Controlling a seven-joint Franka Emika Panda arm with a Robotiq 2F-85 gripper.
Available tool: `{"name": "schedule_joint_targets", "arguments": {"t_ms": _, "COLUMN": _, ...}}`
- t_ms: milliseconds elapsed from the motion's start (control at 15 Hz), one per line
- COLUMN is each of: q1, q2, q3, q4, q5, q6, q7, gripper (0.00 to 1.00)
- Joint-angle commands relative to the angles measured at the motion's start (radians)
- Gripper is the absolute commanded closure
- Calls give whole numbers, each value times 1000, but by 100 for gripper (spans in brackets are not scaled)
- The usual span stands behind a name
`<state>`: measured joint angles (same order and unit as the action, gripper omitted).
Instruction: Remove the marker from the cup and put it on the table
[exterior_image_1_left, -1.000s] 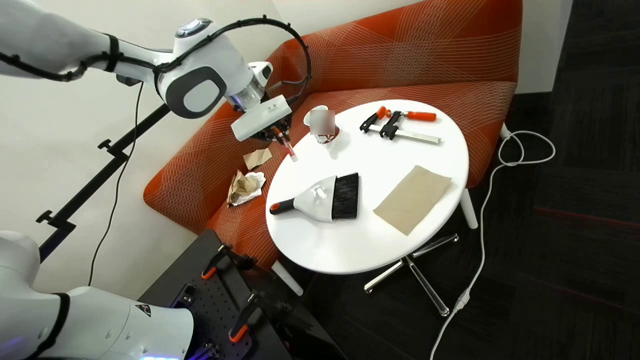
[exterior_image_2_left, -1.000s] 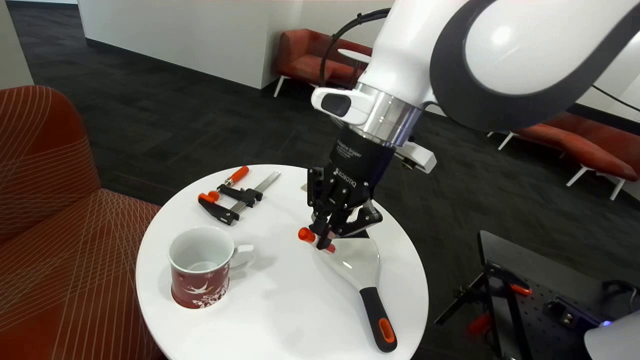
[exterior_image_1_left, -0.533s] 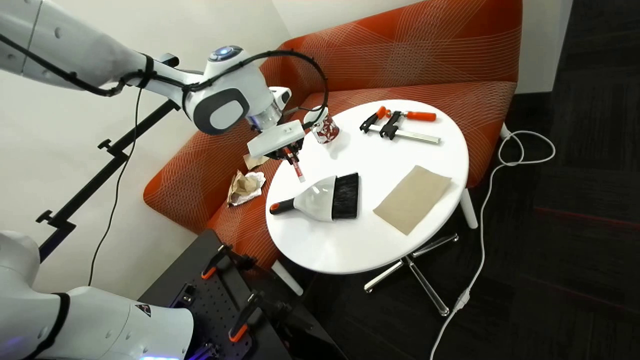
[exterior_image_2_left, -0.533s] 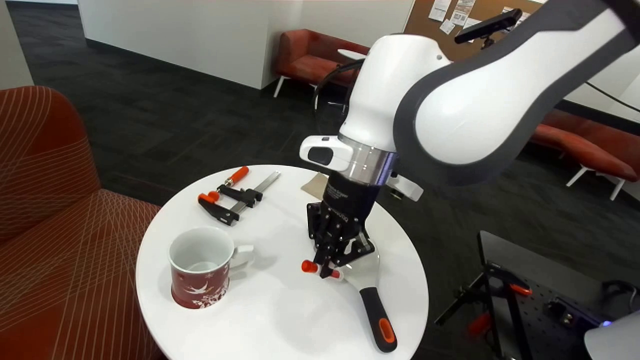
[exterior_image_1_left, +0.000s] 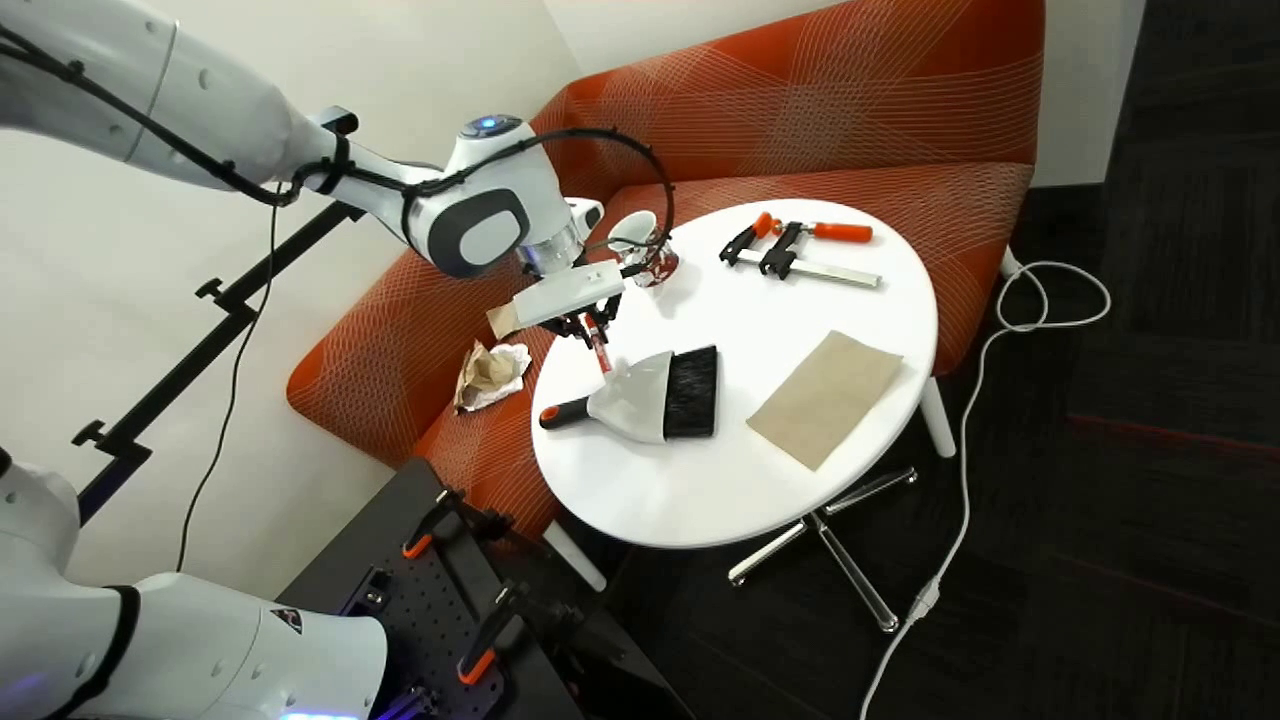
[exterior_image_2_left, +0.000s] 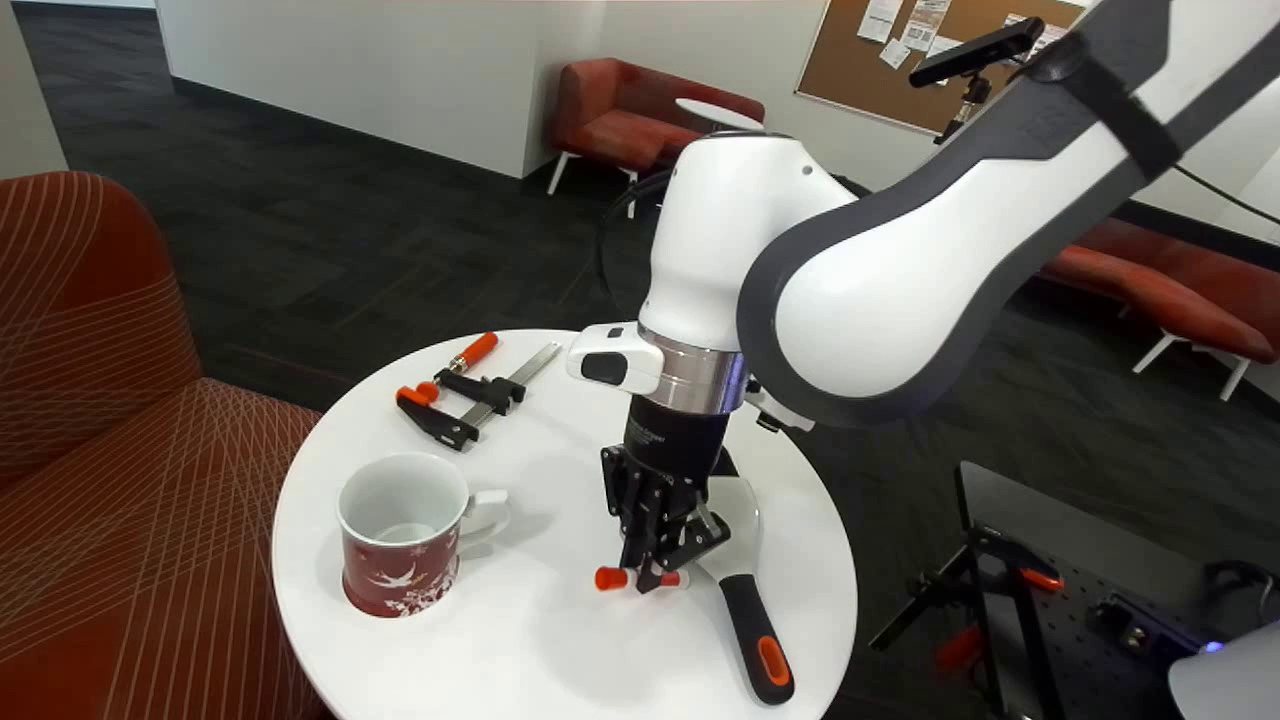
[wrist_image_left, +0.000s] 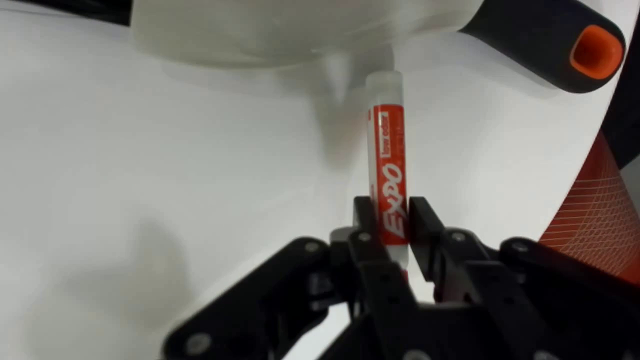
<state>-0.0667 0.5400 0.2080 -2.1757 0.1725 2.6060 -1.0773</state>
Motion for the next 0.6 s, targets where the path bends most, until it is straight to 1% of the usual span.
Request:
{"name": "schedule_joint_targets", "arguments": {"t_ms": 0, "q1": 7, "q2": -5, "q3": 2, "q4": 26, "q5": -40, "q6": -33, "q7": 55, "gripper": 45}}
{"name": "schedule_joint_targets", "arguments": {"t_ms": 333, "q1": -1, "q2": -23, "q3": 17, "q4": 20, "q5": -34, "q6": -19, "q7": 46, "gripper": 6}}
{"name": "schedule_joint_targets", "arguments": {"t_ms": 400, "q1": -1, "q2": -23, "q3": 17, "q4": 20, "q5": -34, "q6": -18, "q7": 47, "gripper": 1}}
{"name": "schedule_joint_targets", "arguments": {"t_ms": 533, "q1": -2, "q2": -23, "q3": 19, "q4": 21, "q5": -32, "q6": -18, "q7": 46, "gripper": 0}}
